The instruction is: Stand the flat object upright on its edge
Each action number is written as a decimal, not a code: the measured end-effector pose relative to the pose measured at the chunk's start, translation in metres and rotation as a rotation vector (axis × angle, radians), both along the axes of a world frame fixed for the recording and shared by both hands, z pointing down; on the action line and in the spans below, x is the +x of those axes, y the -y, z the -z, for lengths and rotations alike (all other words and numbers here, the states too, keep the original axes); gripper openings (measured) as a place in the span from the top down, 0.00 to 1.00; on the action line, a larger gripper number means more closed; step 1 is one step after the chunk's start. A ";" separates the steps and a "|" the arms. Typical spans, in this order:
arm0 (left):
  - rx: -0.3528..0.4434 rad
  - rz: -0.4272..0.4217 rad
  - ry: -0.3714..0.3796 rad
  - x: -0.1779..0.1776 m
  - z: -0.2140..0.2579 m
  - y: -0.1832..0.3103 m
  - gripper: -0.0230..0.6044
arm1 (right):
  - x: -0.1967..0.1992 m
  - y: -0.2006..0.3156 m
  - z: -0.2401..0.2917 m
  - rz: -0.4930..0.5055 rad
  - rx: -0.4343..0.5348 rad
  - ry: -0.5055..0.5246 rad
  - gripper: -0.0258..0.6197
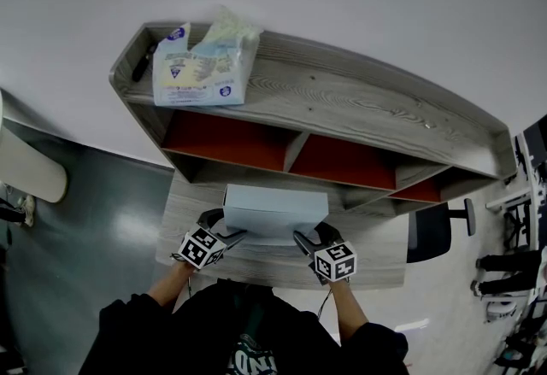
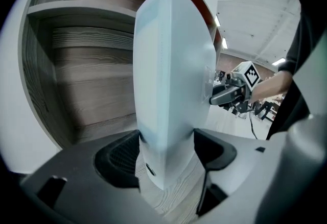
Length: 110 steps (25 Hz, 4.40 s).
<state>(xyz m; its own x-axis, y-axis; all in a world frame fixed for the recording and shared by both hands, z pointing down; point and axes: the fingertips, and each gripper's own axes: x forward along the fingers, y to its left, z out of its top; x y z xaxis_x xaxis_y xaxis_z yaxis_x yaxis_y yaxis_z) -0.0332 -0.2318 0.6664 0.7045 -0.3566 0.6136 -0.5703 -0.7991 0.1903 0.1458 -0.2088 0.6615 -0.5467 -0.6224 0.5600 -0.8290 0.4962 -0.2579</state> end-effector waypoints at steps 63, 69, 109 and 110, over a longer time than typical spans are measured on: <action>0.252 -0.225 0.006 0.022 0.036 -0.020 0.51 | -0.002 0.002 0.001 0.008 0.065 -0.163 0.59; 0.270 -0.123 0.022 -0.002 0.039 -0.011 0.51 | -0.012 0.008 0.015 -0.011 0.093 -0.104 0.61; 0.359 0.591 0.062 -0.148 0.051 0.025 0.52 | -0.078 0.013 0.034 0.125 0.126 -0.063 0.90; 0.361 0.614 0.063 -0.151 0.051 0.025 0.52 | -0.079 0.012 0.034 0.126 0.124 -0.064 0.90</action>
